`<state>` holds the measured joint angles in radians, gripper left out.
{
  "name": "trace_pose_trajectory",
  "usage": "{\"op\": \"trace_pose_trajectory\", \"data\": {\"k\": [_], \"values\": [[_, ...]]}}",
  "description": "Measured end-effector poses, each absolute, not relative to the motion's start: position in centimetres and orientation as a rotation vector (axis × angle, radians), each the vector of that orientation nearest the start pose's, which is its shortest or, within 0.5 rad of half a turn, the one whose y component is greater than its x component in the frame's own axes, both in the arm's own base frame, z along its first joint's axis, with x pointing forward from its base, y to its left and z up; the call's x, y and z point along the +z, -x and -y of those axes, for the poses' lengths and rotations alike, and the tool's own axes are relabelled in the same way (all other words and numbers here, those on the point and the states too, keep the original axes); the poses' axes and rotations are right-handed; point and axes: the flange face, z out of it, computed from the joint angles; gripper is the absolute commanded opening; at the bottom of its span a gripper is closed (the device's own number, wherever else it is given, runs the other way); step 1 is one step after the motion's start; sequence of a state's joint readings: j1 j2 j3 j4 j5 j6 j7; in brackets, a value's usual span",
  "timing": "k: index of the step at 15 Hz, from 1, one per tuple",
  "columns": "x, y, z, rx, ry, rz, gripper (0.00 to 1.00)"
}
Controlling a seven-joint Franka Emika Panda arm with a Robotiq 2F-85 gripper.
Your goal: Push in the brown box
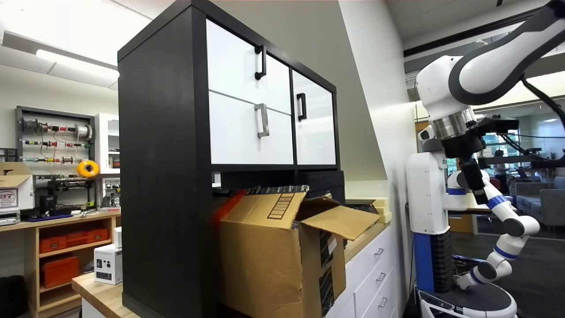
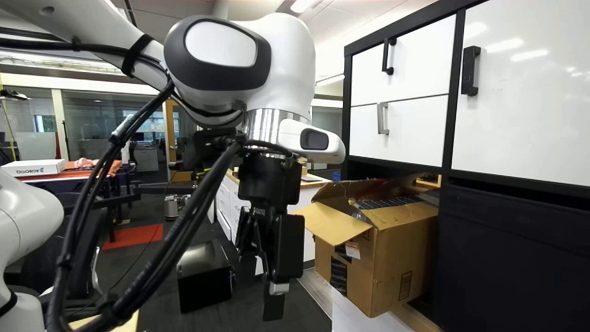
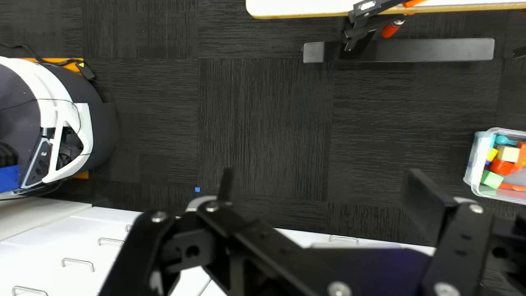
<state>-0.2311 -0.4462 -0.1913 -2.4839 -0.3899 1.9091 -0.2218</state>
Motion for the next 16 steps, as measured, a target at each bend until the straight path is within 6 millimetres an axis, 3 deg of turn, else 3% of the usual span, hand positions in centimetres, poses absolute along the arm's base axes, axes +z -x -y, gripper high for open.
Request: {"op": "trace_pose_trajectory", "data": {"k": [8, 16], "values": [[43.6, -35.2, 18.5, 0.333, 3.343, -0.027, 1.0], [44.0, -37.4, 16.5, 0.113, 3.275, -0.043, 1.0]]}}
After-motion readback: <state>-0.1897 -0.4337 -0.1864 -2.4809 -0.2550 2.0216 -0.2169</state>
